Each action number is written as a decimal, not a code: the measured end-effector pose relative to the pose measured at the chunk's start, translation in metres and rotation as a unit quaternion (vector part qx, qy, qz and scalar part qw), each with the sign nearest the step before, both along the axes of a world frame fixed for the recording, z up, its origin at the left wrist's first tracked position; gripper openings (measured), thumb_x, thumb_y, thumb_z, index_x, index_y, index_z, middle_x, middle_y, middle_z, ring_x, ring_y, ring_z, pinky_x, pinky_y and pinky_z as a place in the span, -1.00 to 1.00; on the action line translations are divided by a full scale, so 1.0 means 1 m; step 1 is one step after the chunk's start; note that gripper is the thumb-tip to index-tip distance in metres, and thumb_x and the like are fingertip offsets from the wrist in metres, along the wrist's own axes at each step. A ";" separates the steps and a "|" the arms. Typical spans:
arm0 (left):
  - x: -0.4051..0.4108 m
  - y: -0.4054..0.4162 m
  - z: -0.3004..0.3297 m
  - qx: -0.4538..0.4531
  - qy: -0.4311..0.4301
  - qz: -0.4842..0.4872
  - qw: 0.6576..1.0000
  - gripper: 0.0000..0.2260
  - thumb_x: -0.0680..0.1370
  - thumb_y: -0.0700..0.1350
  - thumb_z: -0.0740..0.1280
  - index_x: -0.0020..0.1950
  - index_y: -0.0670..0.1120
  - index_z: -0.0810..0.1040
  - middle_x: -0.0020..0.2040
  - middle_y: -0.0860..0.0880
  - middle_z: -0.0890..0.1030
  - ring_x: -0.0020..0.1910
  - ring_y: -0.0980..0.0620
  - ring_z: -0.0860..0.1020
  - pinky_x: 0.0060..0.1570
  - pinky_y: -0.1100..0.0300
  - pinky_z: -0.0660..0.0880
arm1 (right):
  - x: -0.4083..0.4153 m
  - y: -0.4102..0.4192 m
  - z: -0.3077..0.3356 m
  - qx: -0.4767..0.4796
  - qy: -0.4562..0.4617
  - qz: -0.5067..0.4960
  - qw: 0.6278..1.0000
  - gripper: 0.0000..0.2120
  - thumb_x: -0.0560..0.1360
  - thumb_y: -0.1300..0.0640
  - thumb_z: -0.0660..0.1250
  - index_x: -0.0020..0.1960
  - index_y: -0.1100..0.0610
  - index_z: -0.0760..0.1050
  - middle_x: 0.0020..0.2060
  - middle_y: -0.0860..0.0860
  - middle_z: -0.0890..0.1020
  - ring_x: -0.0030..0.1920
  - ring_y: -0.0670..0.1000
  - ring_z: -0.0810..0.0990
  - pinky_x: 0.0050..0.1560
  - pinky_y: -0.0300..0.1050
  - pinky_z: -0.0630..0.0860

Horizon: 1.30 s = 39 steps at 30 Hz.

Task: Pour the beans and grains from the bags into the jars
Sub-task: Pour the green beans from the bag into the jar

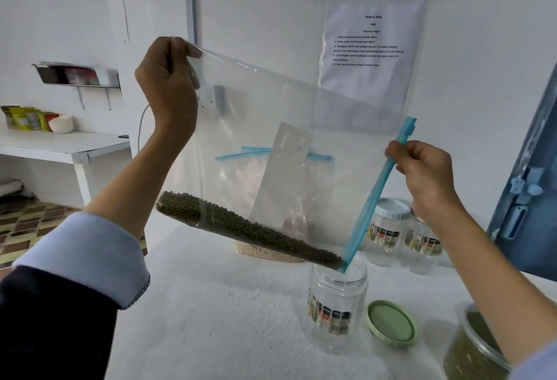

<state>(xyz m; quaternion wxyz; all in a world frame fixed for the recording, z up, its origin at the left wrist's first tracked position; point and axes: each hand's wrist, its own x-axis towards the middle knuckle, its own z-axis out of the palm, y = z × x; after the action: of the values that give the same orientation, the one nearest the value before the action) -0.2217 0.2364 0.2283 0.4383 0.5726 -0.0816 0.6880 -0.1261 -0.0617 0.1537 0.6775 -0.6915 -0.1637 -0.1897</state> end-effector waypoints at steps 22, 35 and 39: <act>-0.003 0.010 -0.007 -0.028 -0.010 -0.007 1.000 -0.72 0.59 -0.24 0.11 -0.26 -0.02 0.47 -0.47 0.16 0.46 -0.57 0.17 0.35 -0.49 0.30 0.27 | -0.003 0.008 0.007 -0.017 -0.009 -0.010 1.000 -0.89 0.52 0.18 0.37 -0.16 0.18 0.58 -0.24 0.06 0.55 -0.22 -0.07 0.44 -0.13 -0.28 0.40; -0.008 0.013 -0.012 -0.029 -0.015 0.005 0.999 -0.72 0.59 -0.22 0.12 -0.26 -0.02 0.47 -0.44 0.06 0.46 -0.58 0.15 0.36 -0.49 0.28 0.26 | -0.004 0.013 0.006 -0.033 -0.001 -0.009 0.999 -0.90 0.51 0.17 0.38 -0.16 0.17 0.59 -0.24 0.06 0.56 -0.24 -0.08 0.47 -0.16 -0.35 0.41; -0.008 0.013 -0.014 -0.031 -0.011 0.015 0.999 -0.72 0.59 -0.22 0.12 -0.27 -0.01 0.47 -0.41 0.05 0.48 -0.58 0.15 0.36 -0.50 0.27 0.27 | -0.003 0.011 0.007 -0.029 -0.003 -0.012 1.000 -0.84 0.51 0.17 0.38 -0.25 0.13 0.54 -0.26 0.07 0.53 -0.24 -0.06 0.44 -0.21 -0.39 0.39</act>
<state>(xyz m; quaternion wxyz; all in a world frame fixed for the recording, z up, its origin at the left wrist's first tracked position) -0.2300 0.2497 0.2146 0.4448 0.5525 -0.0565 0.7026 -0.1292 -0.0503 0.1603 0.6544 -0.7123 -0.1629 -0.1946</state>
